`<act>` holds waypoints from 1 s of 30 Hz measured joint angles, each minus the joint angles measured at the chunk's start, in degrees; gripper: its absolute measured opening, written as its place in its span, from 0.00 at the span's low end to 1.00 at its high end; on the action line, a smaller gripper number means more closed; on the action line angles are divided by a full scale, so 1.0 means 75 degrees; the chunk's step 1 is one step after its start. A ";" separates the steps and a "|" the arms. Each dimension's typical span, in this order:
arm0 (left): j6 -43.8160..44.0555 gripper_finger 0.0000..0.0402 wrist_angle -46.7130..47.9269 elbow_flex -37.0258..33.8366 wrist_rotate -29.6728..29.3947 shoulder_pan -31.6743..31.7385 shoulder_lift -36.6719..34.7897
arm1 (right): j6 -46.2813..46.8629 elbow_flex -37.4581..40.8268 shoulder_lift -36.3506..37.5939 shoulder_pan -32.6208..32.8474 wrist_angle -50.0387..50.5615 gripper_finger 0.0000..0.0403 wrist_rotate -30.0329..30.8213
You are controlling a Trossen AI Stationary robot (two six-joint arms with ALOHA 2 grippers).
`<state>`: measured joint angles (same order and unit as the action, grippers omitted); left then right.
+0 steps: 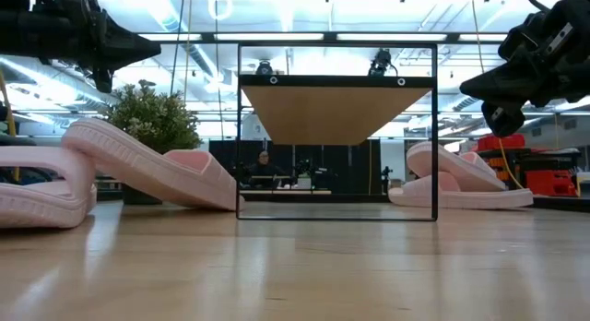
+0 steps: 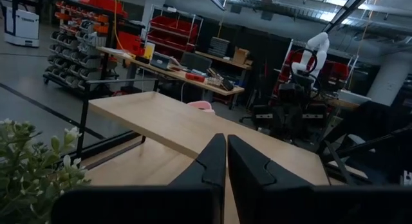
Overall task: Pick and place slides into the shelf
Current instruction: Put the pink slide on the shelf
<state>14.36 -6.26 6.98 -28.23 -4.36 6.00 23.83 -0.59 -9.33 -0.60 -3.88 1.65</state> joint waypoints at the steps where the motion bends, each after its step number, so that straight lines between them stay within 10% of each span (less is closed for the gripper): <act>1: 0.0004 0.06 0.0010 0.0000 0.0000 0.0000 0.0000 | 0.0000 0.0000 -0.0001 -0.0002 0.0003 0.06 0.0000; 30: 0.3056 0.08 -0.0031 0.0000 0.0007 0.0000 0.0000 | 0.1380 -0.0485 -0.0105 -0.0091 -0.1579 0.08 0.0195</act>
<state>37.28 -6.50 6.98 -28.18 -4.36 6.00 34.19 -4.23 -10.12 -1.29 -15.72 3.11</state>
